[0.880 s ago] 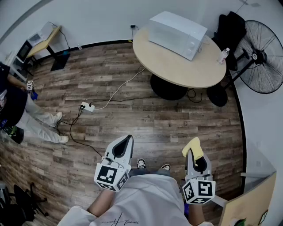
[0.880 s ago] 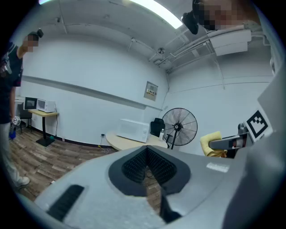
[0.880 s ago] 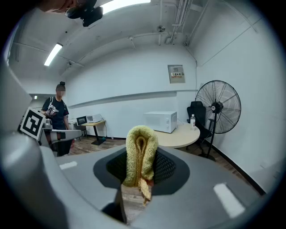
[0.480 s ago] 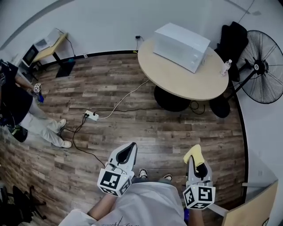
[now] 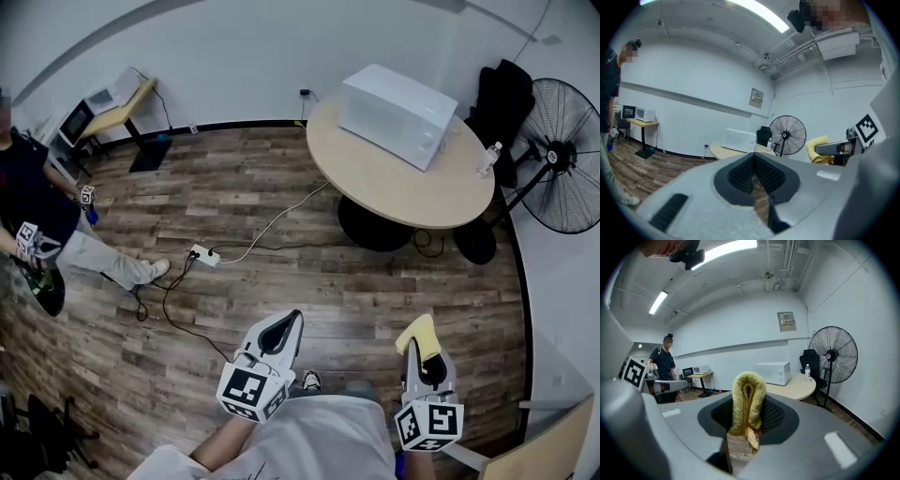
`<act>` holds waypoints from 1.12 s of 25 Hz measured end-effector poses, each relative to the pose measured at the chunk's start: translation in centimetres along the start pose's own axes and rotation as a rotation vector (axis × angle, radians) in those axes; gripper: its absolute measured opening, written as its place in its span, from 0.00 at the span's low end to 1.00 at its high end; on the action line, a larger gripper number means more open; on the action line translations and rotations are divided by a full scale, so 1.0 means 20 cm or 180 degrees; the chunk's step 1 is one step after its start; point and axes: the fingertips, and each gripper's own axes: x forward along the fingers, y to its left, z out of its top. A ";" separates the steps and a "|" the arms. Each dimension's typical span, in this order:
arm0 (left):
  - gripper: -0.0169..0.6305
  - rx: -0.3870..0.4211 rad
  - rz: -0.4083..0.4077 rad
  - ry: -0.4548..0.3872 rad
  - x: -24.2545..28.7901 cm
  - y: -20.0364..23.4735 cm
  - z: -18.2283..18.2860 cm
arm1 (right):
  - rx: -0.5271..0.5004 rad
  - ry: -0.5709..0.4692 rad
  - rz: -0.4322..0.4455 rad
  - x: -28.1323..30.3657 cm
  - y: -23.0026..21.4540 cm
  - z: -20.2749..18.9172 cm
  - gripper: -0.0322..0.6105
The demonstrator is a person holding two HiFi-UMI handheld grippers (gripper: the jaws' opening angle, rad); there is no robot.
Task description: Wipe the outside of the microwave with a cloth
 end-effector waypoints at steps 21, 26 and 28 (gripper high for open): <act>0.03 0.0039 0.0032 0.0021 0.32 0.24 0.07 | 0.0000 -0.0011 0.0114 0.47 0.01 0.08 0.25; 0.03 0.0062 -0.0003 0.0034 0.56 0.34 0.13 | 0.0017 0.0008 0.0145 0.74 -0.04 0.13 0.25; 0.03 0.0074 -0.0021 0.0036 0.67 0.39 0.16 | 0.0023 0.0013 0.0151 0.85 -0.06 0.17 0.25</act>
